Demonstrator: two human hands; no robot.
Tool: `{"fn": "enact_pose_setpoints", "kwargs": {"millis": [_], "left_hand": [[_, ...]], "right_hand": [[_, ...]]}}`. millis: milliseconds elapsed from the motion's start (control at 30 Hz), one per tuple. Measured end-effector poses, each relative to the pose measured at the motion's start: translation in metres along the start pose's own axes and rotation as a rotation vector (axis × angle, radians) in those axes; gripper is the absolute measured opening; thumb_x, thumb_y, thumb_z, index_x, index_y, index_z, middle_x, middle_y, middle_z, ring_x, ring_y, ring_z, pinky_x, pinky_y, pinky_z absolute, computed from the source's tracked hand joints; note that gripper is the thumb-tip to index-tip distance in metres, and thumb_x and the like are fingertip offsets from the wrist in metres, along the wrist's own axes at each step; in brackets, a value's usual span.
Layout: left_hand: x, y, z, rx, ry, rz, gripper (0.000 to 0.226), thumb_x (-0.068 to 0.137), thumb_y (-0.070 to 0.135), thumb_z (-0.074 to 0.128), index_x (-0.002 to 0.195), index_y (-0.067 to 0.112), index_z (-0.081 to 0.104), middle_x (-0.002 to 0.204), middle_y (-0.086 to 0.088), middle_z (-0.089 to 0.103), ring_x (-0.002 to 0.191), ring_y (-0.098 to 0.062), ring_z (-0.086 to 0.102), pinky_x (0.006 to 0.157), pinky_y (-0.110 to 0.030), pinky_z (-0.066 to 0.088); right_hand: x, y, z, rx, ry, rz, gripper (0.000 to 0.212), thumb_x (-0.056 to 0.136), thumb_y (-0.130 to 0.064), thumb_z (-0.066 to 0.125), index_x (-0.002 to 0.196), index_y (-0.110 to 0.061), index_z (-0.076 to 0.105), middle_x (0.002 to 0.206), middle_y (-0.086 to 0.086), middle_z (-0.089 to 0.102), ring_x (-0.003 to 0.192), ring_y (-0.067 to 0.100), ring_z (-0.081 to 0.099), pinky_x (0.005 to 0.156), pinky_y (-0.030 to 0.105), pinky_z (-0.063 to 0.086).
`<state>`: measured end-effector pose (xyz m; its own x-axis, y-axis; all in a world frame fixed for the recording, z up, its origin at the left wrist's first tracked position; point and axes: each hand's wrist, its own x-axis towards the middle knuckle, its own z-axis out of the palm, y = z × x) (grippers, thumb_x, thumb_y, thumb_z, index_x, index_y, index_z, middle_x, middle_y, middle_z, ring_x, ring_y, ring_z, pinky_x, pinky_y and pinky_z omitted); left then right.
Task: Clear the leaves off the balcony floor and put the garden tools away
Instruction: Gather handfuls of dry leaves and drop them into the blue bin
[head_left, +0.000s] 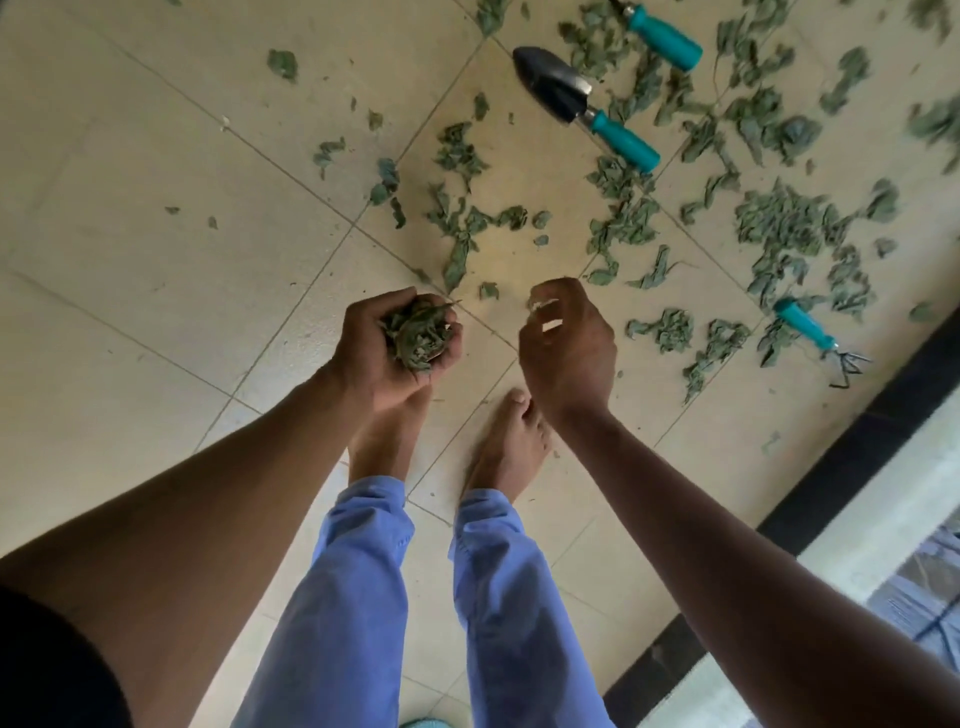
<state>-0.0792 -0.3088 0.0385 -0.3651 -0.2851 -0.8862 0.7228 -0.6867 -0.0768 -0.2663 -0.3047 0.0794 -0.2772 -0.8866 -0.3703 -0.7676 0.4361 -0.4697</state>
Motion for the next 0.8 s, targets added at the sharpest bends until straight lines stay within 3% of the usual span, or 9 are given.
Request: {"fn": "enact_pose_setpoints", "kwargs": {"millis": [133, 233, 300, 400, 567, 667, 733, 800], "left_hand": [[0.026, -0.002, -0.023, 0.011, 0.022, -0.027, 0.041, 0.102, 0.029, 0.049, 0.076, 0.006, 0.070, 0.087, -0.013, 0.065, 0.086, -0.027, 0.065, 0.077, -0.035, 0.059], [0.044, -0.005, -0.040, 0.000, 0.024, -0.040, 0.041, 0.102, 0.028, 0.049, 0.075, 0.006, 0.071, 0.087, -0.013, 0.065, 0.086, -0.027, 0.065, 0.082, -0.035, 0.057], [0.052, -0.006, -0.047, 0.019, 0.032, -0.053, 0.039, 0.102, 0.029, 0.050, 0.077, 0.006, 0.069, 0.088, -0.014, 0.065, 0.087, -0.028, 0.065, 0.078, -0.036, 0.058], [0.061, -0.005, -0.057, 0.049, 0.065, -0.067, 0.035, 0.101, 0.029, 0.050, 0.081, 0.007, 0.068, 0.089, -0.015, 0.066, 0.085, -0.029, 0.066, 0.072, -0.036, 0.059], [0.062, 0.004, -0.056, 0.074, 0.098, -0.071, 0.035, 0.101, 0.029, 0.050, 0.079, 0.007, 0.067, 0.087, -0.014, 0.066, 0.081, -0.025, 0.068, 0.079, -0.035, 0.058], [0.061, 0.013, -0.052, 0.078, 0.118, -0.059, 0.034, 0.101, 0.029, 0.050, 0.079, 0.007, 0.066, 0.087, -0.014, 0.065, 0.081, -0.026, 0.067, 0.083, -0.035, 0.056], [0.062, 0.017, -0.051, 0.089, 0.116, -0.054, 0.035, 0.101, 0.028, 0.050, 0.079, 0.006, 0.066, 0.087, -0.015, 0.064, 0.081, -0.026, 0.066, 0.083, -0.036, 0.056], [0.061, 0.021, -0.048, 0.100, 0.123, -0.048, 0.037, 0.101, 0.028, 0.049, 0.077, 0.006, 0.066, 0.086, -0.015, 0.064, 0.081, -0.026, 0.066, 0.082, -0.035, 0.055]], "right_hand": [[0.037, 0.063, 0.044, -0.242, -0.184, 0.059, 0.035, 0.090, -0.019, 0.065, 0.124, -0.024, 0.058, 0.117, 0.004, 0.064, 0.100, 0.027, 0.064, 0.072, 0.029, 0.044], [0.057, 0.085, 0.074, -0.302, -0.238, 0.073, 0.050, 0.090, -0.025, 0.070, 0.134, -0.022, 0.047, 0.127, 0.011, 0.053, 0.096, 0.028, 0.056, 0.068, 0.033, 0.043], [0.067, 0.090, 0.089, -0.290, -0.205, 0.045, 0.049, 0.091, -0.022, 0.069, 0.133, -0.018, 0.045, 0.127, 0.013, 0.048, 0.089, 0.024, 0.049, 0.066, 0.033, 0.041], [0.079, 0.088, 0.098, -0.275, -0.186, 0.033, 0.029, 0.096, -0.011, 0.057, 0.125, -0.013, 0.052, 0.120, 0.012, 0.050, 0.082, 0.026, 0.051, 0.064, 0.031, 0.038], [0.075, 0.070, 0.100, -0.133, -0.148, -0.092, 0.020, 0.094, -0.007, 0.053, 0.113, -0.011, 0.060, 0.109, 0.009, 0.055, 0.080, 0.023, 0.054, 0.061, 0.032, 0.042], [0.069, 0.060, 0.112, -0.162, -0.205, -0.176, 0.026, 0.094, -0.015, 0.061, 0.119, -0.014, 0.055, 0.113, 0.009, 0.051, 0.081, 0.023, 0.054, 0.060, 0.034, 0.050], [0.068, 0.057, 0.122, -0.216, -0.243, -0.173, 0.036, 0.093, -0.022, 0.066, 0.125, -0.016, 0.049, 0.116, 0.009, 0.047, 0.082, 0.024, 0.053, 0.058, 0.032, 0.049], [0.070, 0.054, 0.130, -0.249, -0.220, -0.179, 0.030, 0.096, -0.016, 0.062, 0.123, -0.015, 0.049, 0.114, 0.012, 0.046, 0.079, 0.027, 0.054, 0.057, 0.032, 0.044]]}}
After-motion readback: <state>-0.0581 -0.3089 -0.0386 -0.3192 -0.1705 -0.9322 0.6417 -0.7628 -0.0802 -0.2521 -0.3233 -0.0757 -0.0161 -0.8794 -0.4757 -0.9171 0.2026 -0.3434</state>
